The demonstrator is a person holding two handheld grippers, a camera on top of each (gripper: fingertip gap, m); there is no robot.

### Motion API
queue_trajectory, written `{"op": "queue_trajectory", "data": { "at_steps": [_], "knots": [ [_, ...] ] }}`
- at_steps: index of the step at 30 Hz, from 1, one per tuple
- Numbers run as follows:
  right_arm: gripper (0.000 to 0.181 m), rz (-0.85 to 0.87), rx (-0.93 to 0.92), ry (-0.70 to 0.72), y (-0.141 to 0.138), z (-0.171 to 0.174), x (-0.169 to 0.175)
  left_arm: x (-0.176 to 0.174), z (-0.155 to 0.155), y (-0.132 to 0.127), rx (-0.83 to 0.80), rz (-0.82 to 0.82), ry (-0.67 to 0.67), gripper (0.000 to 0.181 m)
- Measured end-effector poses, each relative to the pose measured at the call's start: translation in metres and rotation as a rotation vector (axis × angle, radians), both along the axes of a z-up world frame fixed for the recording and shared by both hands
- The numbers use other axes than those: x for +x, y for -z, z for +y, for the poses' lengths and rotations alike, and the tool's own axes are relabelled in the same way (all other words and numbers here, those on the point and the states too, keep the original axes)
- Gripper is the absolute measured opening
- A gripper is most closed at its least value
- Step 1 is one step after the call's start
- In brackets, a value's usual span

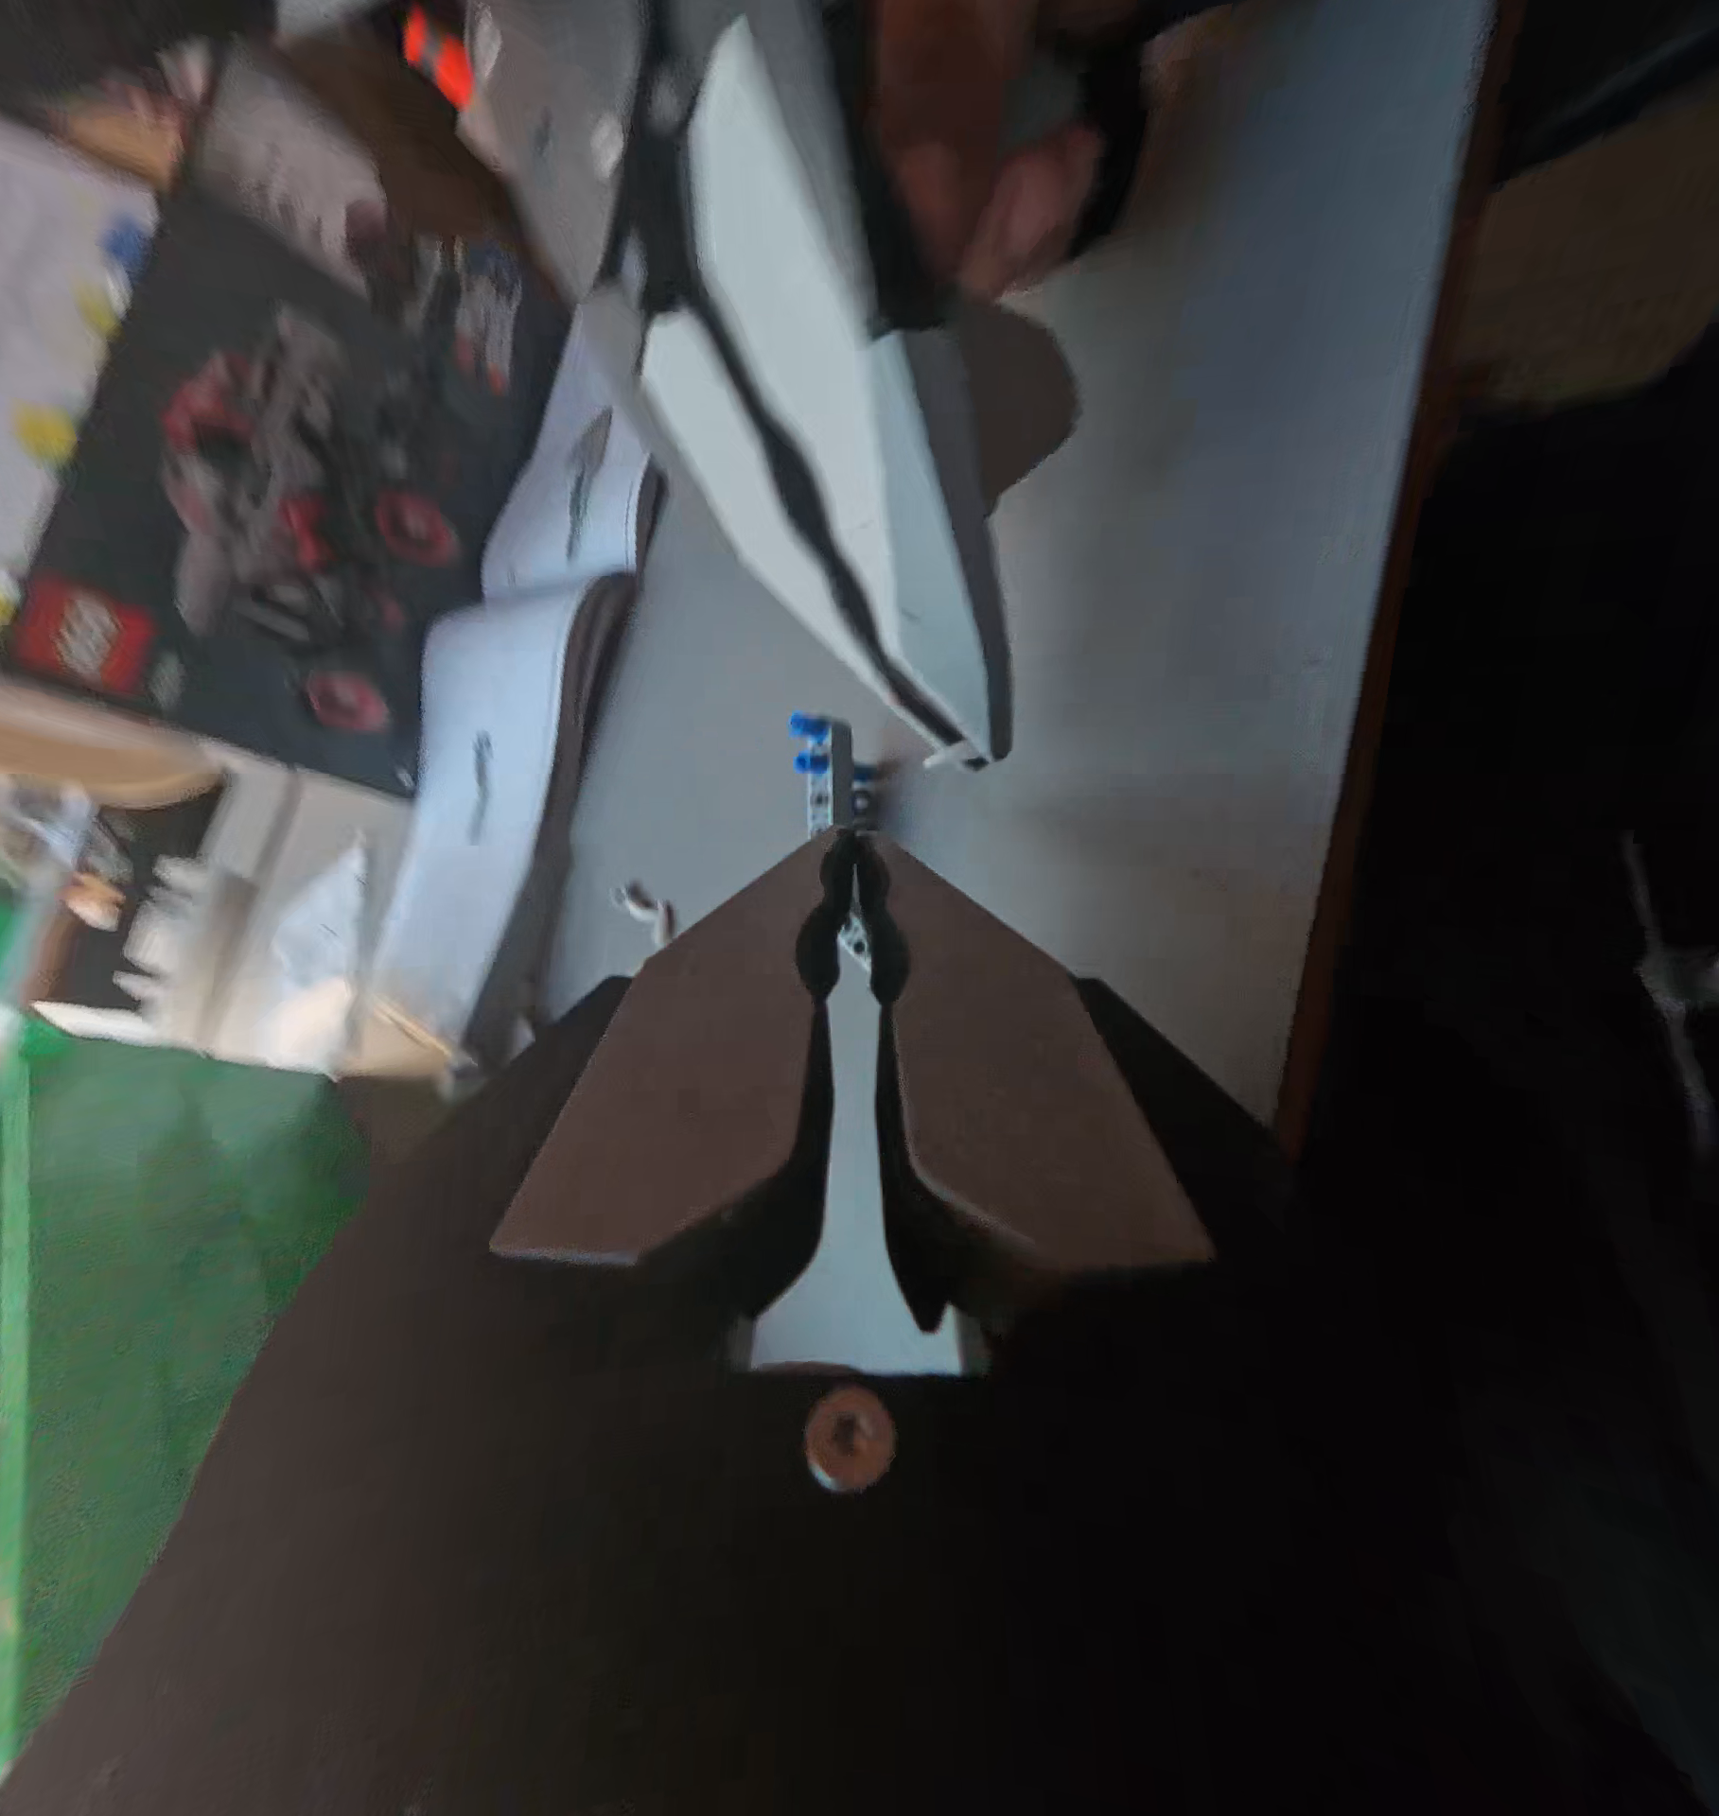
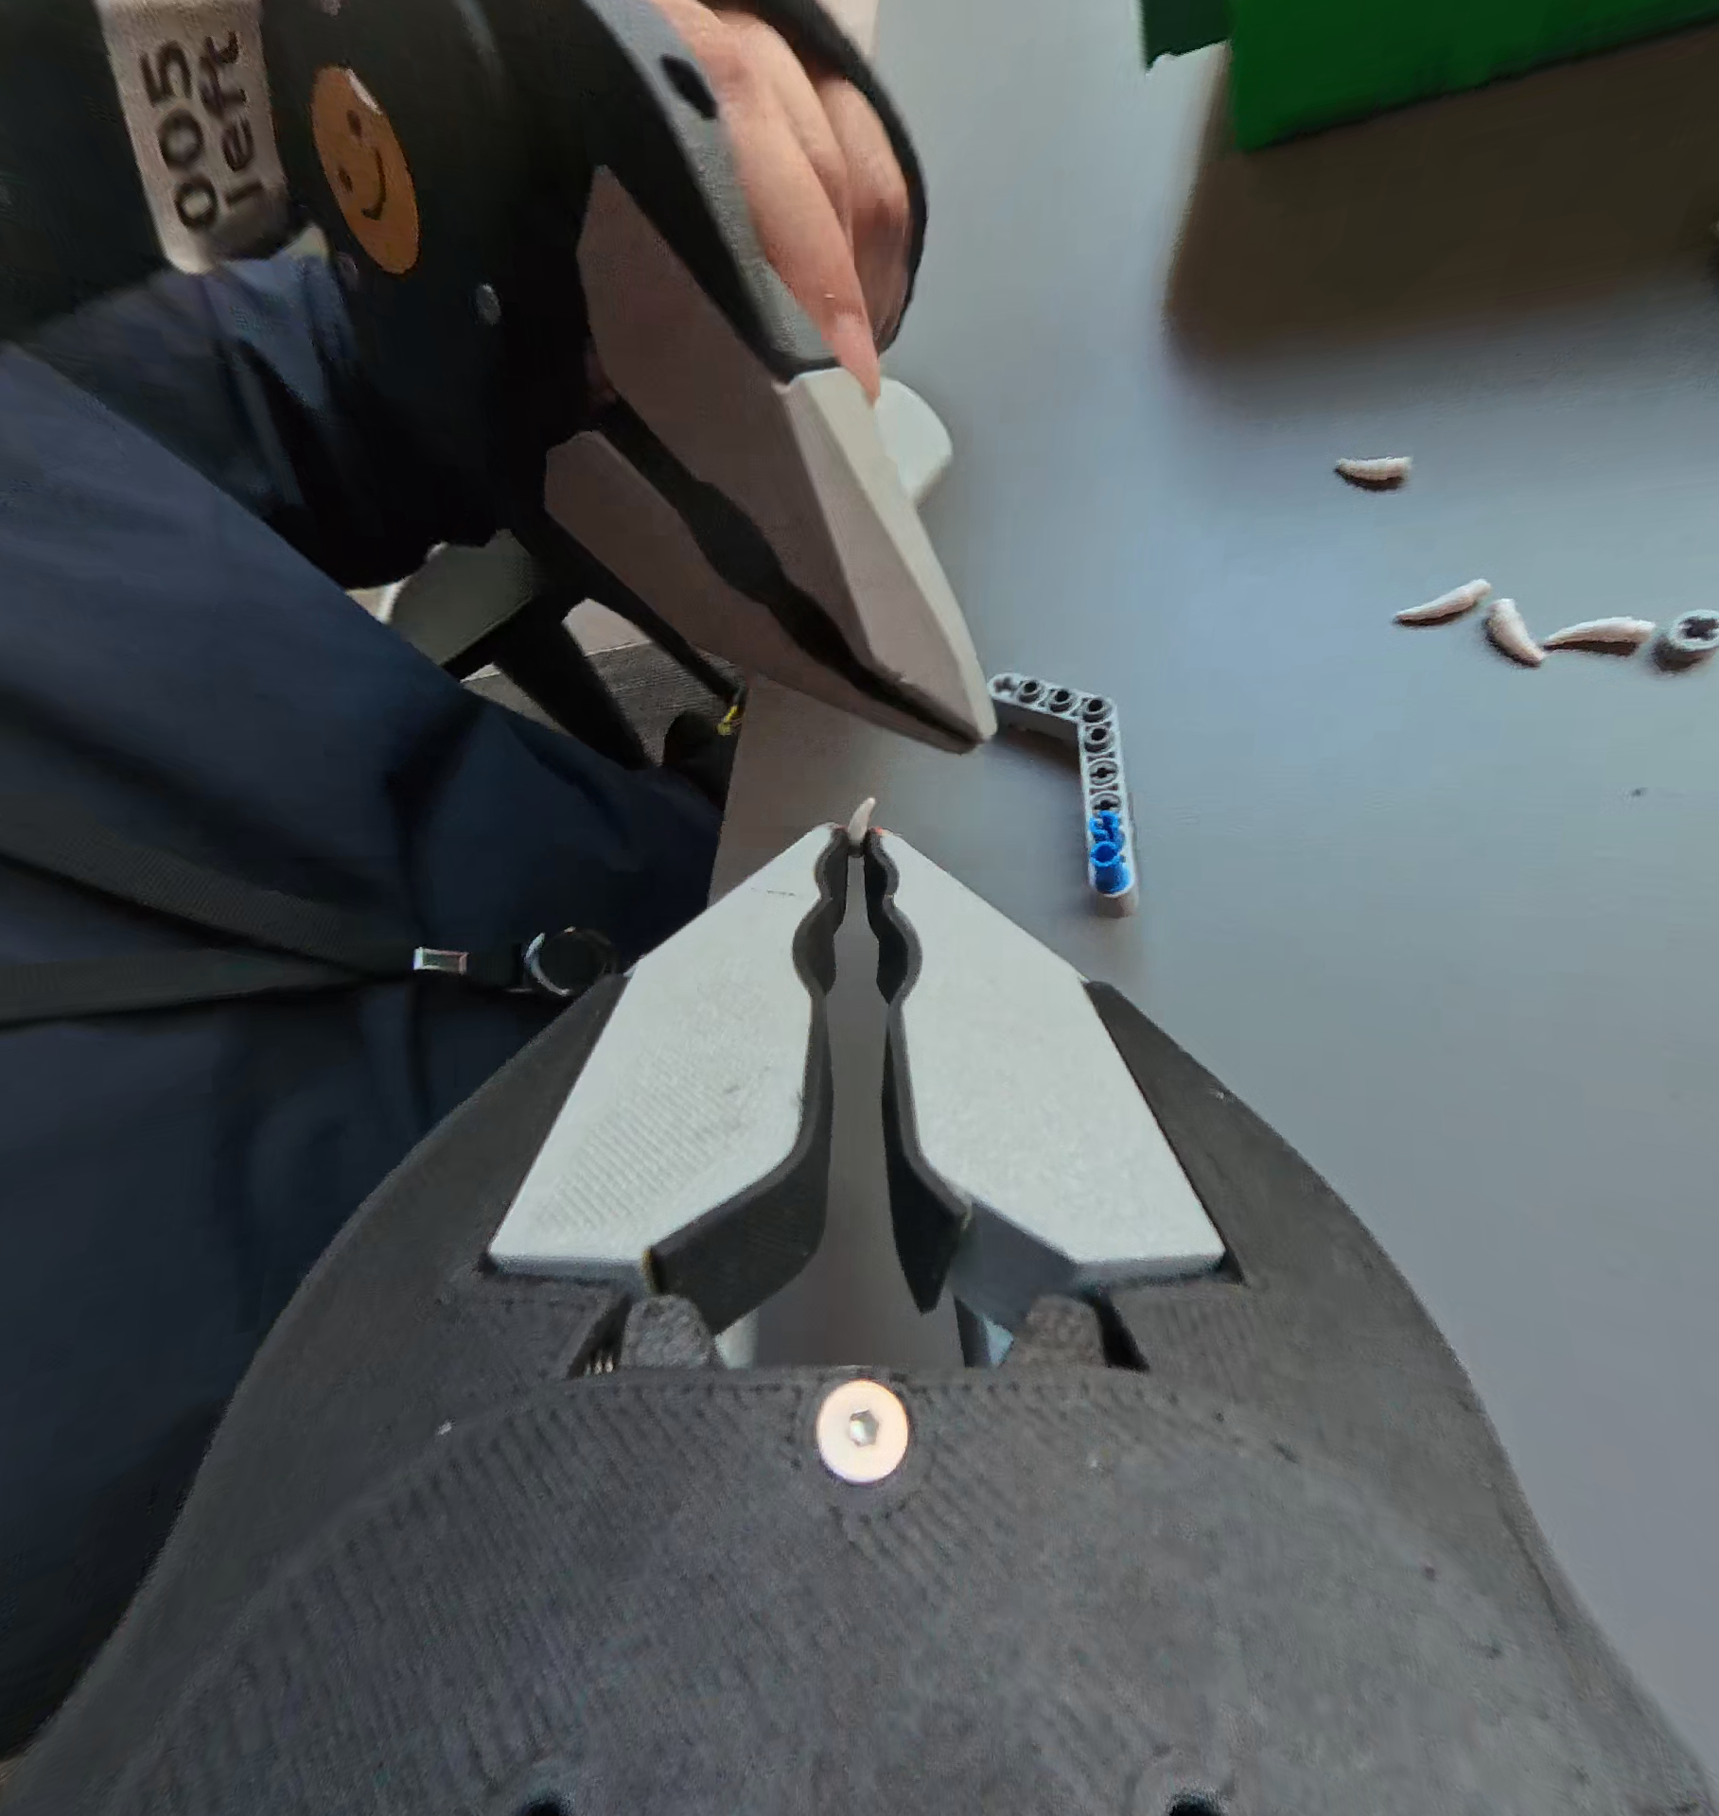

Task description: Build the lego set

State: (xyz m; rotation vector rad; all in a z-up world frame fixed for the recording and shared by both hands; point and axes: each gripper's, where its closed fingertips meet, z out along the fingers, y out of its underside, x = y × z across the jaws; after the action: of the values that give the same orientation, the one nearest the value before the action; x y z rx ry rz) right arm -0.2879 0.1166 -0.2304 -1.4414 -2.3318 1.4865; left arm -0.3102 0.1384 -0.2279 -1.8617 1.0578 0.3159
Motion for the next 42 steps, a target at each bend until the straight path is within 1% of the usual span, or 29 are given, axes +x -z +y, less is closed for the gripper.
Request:
{"op": "queue_trajectory", "data": {
  "at_steps": [2,3,4,5,7,9,12,14,21,26,29,32,36,39,42],
  "knots": [
    [0.000,0.060,0.080,0.056,0.001,0.006,-0.007,-0.012,-0.002,0.008,-0.133,-0.204,-0.146,0.000],
    [0.000,0.096,0.131,0.079,0.001,0.008,-0.010,-0.009,-0.005,0.010,-0.213,-0.341,-0.166,0.000],
    [0.000,0.134,0.182,0.100,-0.001,0.009,-0.013,-0.006,-0.009,0.009,-0.286,-0.458,-0.178,0.000],
    [0.000,0.173,0.231,0.121,-0.003,0.011,-0.016,-0.003,-0.010,0.004,-0.323,-0.579,-0.175,0.000],
    [0.000,0.247,0.318,0.152,-0.007,0.011,-0.021,0.004,-0.012,-0.011,-0.360,-0.785,-0.129,0.000],
    [0.000,0.302,0.379,0.174,-0.012,0.012,-0.024,0.003,-0.012,-0.016,-0.396,-0.893,-0.126,0.002],
    [0.000,0.345,0.425,0.186,-0.015,0.010,-0.026,0.004,-0.010,-0.019,-0.435,-0.997,-0.121,0.009],
    [0.000,0.353,0.454,0.191,-0.013,0.011,-0.026,0.007,-0.010,-0.025,-0.442,-1.063,-0.095,0.009],
    [0.000,0.391,0.515,0.204,-0.015,0.011,-0.025,0.008,-0.004,-0.023,-0.461,-1.070,-0.111,0.001],
    [0.000,0.403,0.547,0.216,-0.015,0.013,-0.024,0.009,-0.002,-0.023,-0.461,-1.070,-0.112,0.000],
    [0.000,0.402,0.535,0.211,-0.015,0.012,-0.024,0.011,-0.004,-0.022,-0.478,-1.022,-0.097,0.000],
    [0.000,0.392,0.447,0.187,-0.017,0.007,-0.022,0.013,-0.008,-0.024,-0.515,-0.907,-0.032,0.000],
    [0.001,0.331,0.261,0.161,-0.022,0.008,-0.016,0.011,-0.011,-0.027,-0.559,-0.767,0.062,0.000],
    [0.006,0.282,0.120,0.149,-0.025,0.008,-0.012,0.016,-0.016,-0.032,-0.596,-0.730,0.142,0.000],
    [0.007,0.274,0.043,0.125,-0.031,0.004,-0.009,0.021,-0.017,-0.033,-0.608,-0.690,0.182,0.000]
  ]
}}
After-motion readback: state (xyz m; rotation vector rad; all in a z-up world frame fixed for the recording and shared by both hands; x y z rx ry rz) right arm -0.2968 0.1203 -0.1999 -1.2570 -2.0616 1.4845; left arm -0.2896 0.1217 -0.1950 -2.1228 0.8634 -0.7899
